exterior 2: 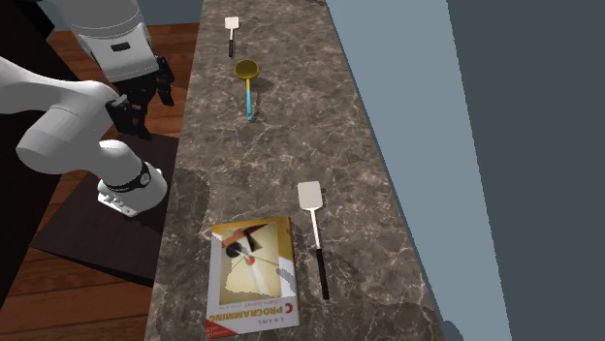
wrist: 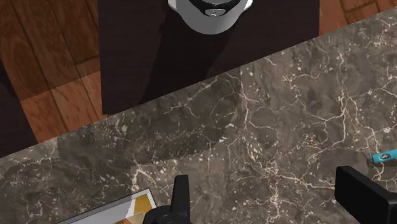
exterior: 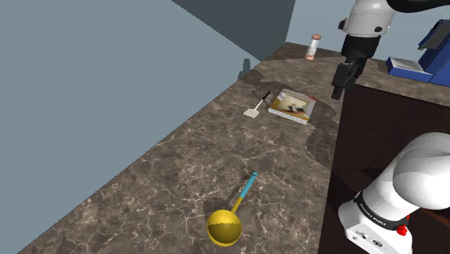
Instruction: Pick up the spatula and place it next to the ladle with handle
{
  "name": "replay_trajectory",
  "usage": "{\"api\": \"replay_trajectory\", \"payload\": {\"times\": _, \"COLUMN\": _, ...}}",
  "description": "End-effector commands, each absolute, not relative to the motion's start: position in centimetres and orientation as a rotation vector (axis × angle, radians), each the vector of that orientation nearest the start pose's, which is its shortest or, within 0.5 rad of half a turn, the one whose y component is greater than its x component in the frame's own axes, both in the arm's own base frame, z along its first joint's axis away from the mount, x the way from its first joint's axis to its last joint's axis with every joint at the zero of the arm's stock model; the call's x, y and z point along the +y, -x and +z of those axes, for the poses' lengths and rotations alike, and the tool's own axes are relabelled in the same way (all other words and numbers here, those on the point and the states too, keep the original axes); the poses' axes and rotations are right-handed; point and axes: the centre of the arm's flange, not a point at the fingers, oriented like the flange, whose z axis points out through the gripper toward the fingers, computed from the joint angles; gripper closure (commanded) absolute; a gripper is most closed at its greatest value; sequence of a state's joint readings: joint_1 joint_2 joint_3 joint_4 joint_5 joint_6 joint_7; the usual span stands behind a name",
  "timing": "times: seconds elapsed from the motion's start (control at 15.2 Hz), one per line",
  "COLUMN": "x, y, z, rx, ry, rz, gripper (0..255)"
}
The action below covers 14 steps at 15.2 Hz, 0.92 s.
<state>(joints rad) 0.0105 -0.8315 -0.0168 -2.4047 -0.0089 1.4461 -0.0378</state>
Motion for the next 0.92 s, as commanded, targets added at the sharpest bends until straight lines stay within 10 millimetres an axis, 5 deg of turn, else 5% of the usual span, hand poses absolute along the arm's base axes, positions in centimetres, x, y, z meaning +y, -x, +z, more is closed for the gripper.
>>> {"api": "replay_trajectory", "payload": {"times": 0.0, "x": -0.4, "y": -28.0, "z": 57.1, "rx": -0.058, "ry": 3.129, "rz": 0.199, "gripper": 0}}
{"api": "replay_trajectory", "payload": {"times": 0.86, "x": 2.6, "y": -41.3, "z": 48.6, "rx": 0.736, "ry": 3.066, "rz": 0.089, "gripper": 0}}
